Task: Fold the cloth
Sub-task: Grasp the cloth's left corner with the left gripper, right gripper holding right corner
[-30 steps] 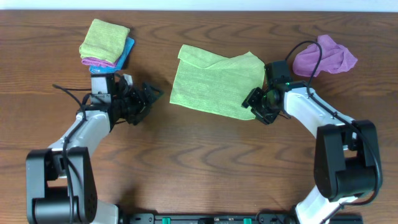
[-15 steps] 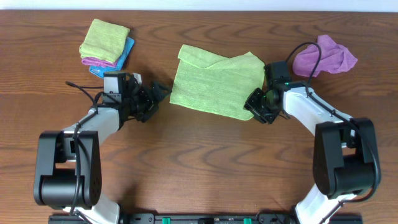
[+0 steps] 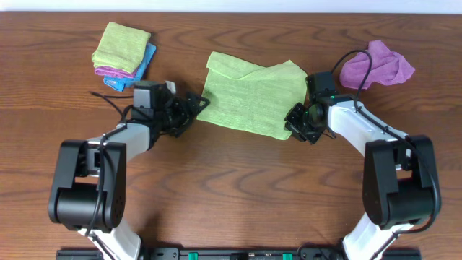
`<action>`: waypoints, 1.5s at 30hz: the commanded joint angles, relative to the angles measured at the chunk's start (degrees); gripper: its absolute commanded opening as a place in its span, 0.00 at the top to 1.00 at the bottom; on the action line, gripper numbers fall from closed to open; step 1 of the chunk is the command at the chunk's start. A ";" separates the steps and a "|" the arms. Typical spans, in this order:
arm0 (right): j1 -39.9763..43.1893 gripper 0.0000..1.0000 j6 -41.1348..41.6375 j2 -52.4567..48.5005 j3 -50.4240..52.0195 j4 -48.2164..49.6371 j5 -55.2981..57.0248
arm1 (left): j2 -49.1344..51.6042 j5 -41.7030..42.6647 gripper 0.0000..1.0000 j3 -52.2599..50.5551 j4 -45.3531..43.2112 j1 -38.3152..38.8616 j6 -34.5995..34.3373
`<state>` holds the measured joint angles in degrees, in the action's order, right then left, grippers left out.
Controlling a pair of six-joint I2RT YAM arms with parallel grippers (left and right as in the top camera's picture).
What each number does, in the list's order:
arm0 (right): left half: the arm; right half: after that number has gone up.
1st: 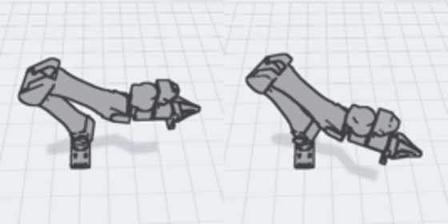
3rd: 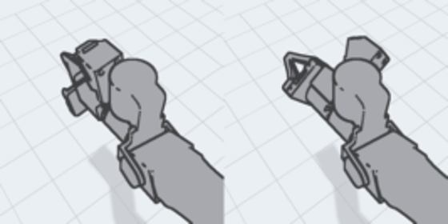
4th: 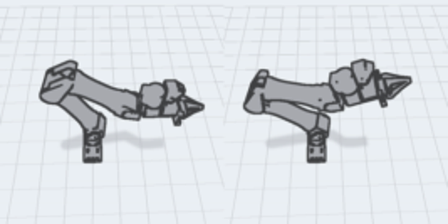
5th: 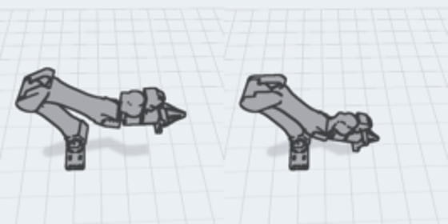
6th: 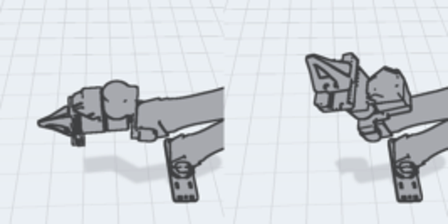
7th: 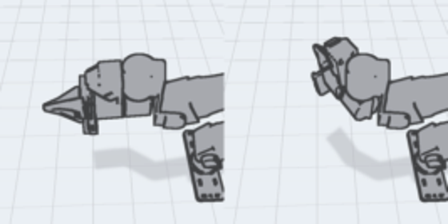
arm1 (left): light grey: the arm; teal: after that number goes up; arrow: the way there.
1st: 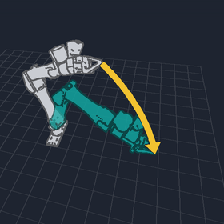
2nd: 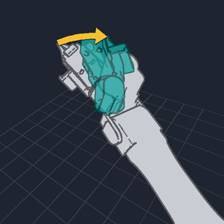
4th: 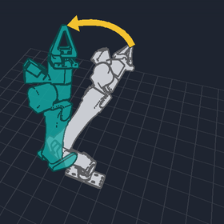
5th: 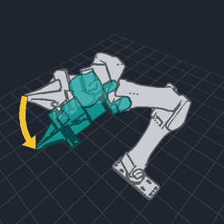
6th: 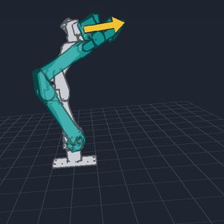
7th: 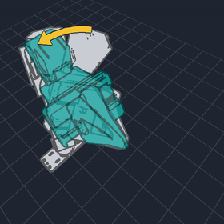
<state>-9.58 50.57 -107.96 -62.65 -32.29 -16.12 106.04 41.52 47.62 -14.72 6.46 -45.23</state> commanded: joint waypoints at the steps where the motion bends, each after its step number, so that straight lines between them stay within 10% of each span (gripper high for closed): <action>1: 0.13 0.78 0.15 -1.33 0.22 -0.26 -0.90 | 2.51 -3.89 0.05 0.35 0.50 1.90 -0.26; 10: 0.13 0.80 -0.76 -1.33 0.22 -0.92 -2.89 | 3.39 -10.62 0.39 0.35 0.52 4.20 -0.17; 16: 0.13 0.83 -3.54 -1.33 0.22 -1.14 -3.43 | 3.39 -11.06 0.94 0.35 -1.09 4.17 -0.02; 27: 0.20 0.92 -8.68 -1.33 0.22 -1.42 -3.43 | 3.34 -6.58 0.94 0.35 -0.70 3.93 3.96; 30: 0.20 0.91 -9.16 -1.33 0.22 -1.79 -3.41 | 3.30 -4.33 0.64 0.92 -0.52 2.84 4.61; 45: 0.20 0.87 -9.51 -1.33 0.22 -1.77 -3.43 | 2.60 -3.85 0.47 8.31 5.16 -2.78 10.14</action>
<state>-9.58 41.80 -108.38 -62.65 -34.02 -19.38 108.88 38.17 54.78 -10.13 3.49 -37.39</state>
